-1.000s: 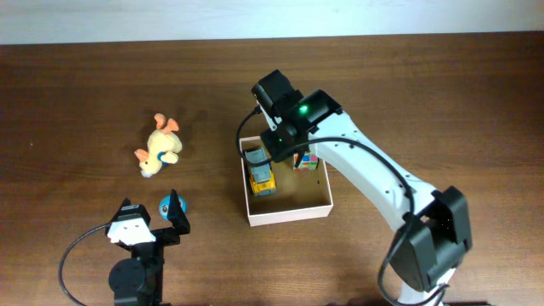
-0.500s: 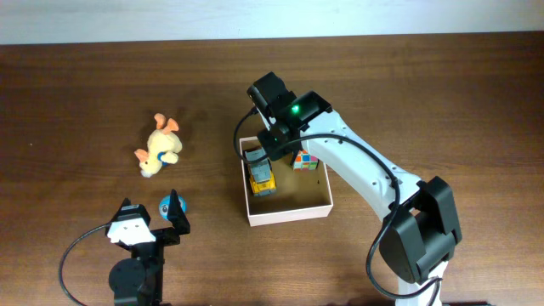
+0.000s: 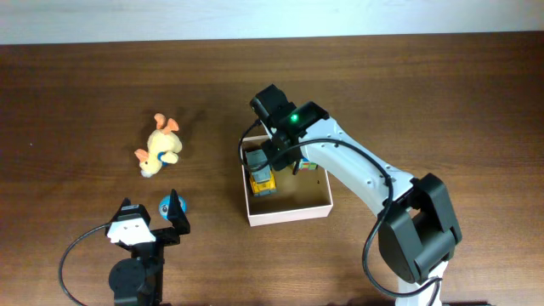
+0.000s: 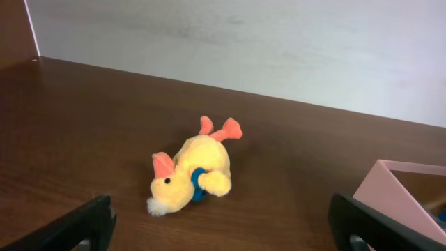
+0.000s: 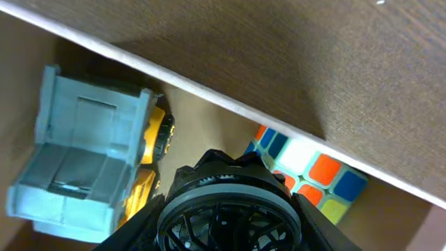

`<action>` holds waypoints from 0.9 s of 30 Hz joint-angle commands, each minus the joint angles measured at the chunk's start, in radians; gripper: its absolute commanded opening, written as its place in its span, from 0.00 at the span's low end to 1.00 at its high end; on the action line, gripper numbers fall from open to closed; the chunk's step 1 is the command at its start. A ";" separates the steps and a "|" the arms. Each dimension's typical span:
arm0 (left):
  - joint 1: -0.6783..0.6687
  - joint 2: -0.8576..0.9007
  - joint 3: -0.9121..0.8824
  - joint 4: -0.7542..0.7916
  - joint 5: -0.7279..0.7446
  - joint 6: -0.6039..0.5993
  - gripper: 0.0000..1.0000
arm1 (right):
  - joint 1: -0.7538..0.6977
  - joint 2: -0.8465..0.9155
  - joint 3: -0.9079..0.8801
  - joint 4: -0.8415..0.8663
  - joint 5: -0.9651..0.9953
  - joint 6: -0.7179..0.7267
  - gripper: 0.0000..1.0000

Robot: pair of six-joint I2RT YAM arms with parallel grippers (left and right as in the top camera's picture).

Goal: Pack container
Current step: 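Lift the puck and carry it into the box, then open the right gripper to release the puck between truck and cube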

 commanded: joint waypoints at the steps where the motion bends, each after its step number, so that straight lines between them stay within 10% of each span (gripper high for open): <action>1: 0.006 -0.007 -0.006 0.000 0.014 -0.005 0.99 | 0.001 0.006 -0.026 0.018 0.015 0.001 0.47; 27: 0.006 -0.007 -0.006 0.000 0.014 -0.005 0.99 | 0.001 0.006 -0.063 0.086 -0.022 0.000 0.56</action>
